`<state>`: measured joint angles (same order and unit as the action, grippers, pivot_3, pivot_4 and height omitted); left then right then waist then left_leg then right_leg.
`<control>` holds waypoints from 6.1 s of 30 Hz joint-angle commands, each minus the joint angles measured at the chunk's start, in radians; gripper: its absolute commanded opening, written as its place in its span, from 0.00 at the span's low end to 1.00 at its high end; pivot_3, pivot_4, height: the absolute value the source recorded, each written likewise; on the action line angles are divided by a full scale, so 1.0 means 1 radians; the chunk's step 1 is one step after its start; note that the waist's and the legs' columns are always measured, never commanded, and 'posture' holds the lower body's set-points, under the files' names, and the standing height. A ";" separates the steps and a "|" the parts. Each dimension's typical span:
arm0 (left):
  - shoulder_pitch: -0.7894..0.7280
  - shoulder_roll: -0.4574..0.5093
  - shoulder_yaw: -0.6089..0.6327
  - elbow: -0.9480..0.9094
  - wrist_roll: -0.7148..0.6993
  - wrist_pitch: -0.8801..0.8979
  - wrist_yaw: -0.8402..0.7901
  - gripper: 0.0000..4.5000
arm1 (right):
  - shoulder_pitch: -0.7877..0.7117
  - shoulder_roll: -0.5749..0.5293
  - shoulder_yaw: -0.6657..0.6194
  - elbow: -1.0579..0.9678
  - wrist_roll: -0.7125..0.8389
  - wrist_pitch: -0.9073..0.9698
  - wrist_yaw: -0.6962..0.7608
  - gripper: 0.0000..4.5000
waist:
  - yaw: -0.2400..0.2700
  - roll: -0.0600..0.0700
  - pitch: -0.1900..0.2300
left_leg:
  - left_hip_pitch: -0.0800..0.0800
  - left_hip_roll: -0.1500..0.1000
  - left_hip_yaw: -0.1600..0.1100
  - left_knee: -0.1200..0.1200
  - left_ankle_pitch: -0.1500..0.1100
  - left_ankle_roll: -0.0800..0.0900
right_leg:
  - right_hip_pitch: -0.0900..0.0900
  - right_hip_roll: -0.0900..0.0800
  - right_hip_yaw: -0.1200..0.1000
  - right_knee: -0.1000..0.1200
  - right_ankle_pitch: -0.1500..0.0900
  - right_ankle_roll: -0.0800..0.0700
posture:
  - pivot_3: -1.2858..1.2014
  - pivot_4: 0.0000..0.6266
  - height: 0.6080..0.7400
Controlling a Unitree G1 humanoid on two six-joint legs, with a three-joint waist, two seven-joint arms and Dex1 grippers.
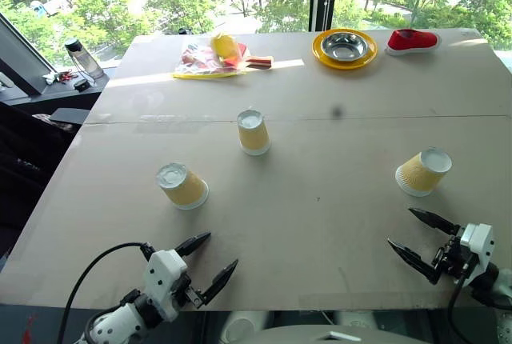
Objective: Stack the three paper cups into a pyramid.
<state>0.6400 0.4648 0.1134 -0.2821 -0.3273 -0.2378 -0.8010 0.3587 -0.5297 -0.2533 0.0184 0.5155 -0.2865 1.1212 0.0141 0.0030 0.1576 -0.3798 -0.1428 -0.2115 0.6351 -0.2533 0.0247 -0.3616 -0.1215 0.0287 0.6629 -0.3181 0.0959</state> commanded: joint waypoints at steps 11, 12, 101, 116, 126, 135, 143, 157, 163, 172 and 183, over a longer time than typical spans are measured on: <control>0.012 0.001 0.011 -0.031 -0.047 0.013 -0.007 0.99 | -0.010 -0.007 -0.008 -0.048 0.017 0.018 0.007 1.00 | 0.000 -0.001 0.000 | 0.000 0.000 0.000 0.000 0.000 0.000 | 0.000 0.000 0.000 0.000 0.000 0.000 | 0.52 0.24 0.94; 0.011 0.003 0.012 -0.034 -0.048 0.014 -0.007 0.99 | -0.010 -0.007 -0.008 -0.050 0.018 0.020 0.008 1.00 | 0.000 -0.001 0.000 | 0.000 0.000 0.000 0.000 0.000 0.000 | 0.000 0.000 0.000 0.000 0.000 0.000 | 0.52 0.24 0.94; -0.354 -0.234 0.156 -0.084 0.049 0.144 0.453 0.46 | -0.195 -0.075 0.083 -0.509 0.227 0.339 0.059 1.00 | 0.024 -0.015 0.003 | -0.002 0.007 0.012 0.002 0.001 -0.002 | -0.004 0.006 0.004 -0.001 0.005 0.003 | 0.52 0.24 0.94; -0.714 -0.116 -0.187 -0.043 0.028 0.301 0.168 0.46 | -0.145 -0.036 0.058 -0.485 0.196 0.281 0.039 1.00 | 0.027 -0.015 0.003 | -0.002 0.007 0.012 0.003 0.001 -0.002 | -0.004 0.006 0.004 0.000 0.006 0.003 | 0.52 0.24 0.94; -1.066 -0.284 -0.366 0.362 0.150 0.255 0.124 0.46 | -0.114 0.011 -0.012 -0.469 0.040 0.323 -0.265 1.00 | 0.000 -0.015 0.002 | -0.004 0.007 0.012 0.008 0.001 -0.002 | -0.004 0.009 0.005 0.001 0.009 0.005 | 0.52 0.24 0.94; -1.219 -0.405 -0.376 0.630 0.242 0.182 0.191 0.46 | 0.033 0.094 -0.001 -0.615 0.059 0.362 -0.407 1.00 | 0.003 -0.015 0.002 | -0.014 0.007 0.014 0.016 0.002 -0.003 | -0.016 0.009 0.008 0.011 0.009 0.006 | 0.52 0.24 0.94; -1.305 -0.474 -0.351 0.753 0.238 0.127 0.190 0.75 | 0.053 0.129 0.024 -0.634 0.029 0.339 -0.437 1.00 | -0.003 -0.015 0.002 | -0.013 0.006 0.016 0.018 0.002 -0.002 | -0.016 0.010 0.012 0.014 0.012 0.010 | 0.52 0.24 0.94; -0.805 -0.244 -0.185 -0.051 -0.023 0.219 0.108 0.98 | 0.021 0.111 0.045 -0.626 0.077 0.304 -0.362 1.00 | -0.023 -0.012 0.000 | -0.012 0.009 0.017 0.017 0.002 -0.003 | -0.017 0.012 0.015 0.014 0.012 0.009 | 0.52 0.24 0.94; -0.628 -0.218 -0.046 -0.047 0.082 0.300 0.335 0.98 | -0.042 0.080 0.062 -0.598 0.103 0.310 -0.298 1.00 | -0.003 -0.010 -0.001 | -0.009 0.009 0.018 0.016 0.001 -0.001 | -0.015 0.012 0.015 0.013 0.013 0.008 | 0.52 0.24 0.94; -0.845 -0.204 -0.051 0.195 0.186 0.245 0.414 0.98 | -0.101 0.060 0.087 -0.586 0.133 0.325 -0.252 1.00 | 0.019 -0.012 -0.002 | -0.010 0.009 0.017 0.016 0.002 -0.003 | -0.016 0.013 0.014 0.013 0.013 0.007 | 0.52 0.24 0.94; -1.043 -0.229 -0.072 0.527 0.183 0.109 0.361 0.98 | -0.134 0.054 0.104 -0.609 0.143 0.359 -0.269 1.00 | 0.001 -0.012 -0.002 | -0.012 0.009 0.017 0.016 0.002 -0.004 | -0.017 0.013 0.013 0.013 0.013 0.007 | 0.52 0.24 0.94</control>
<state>-0.3837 0.2421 0.0329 0.2294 -0.1425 -0.0815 -0.4392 0.2278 -0.4743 -0.1525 -0.5482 0.6443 0.0729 0.8564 0.0151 -0.0094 0.1557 -0.3917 -0.1339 -0.1950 0.6517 -0.2511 0.0211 -0.3780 -0.1091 0.0416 0.6761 -0.3046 0.1034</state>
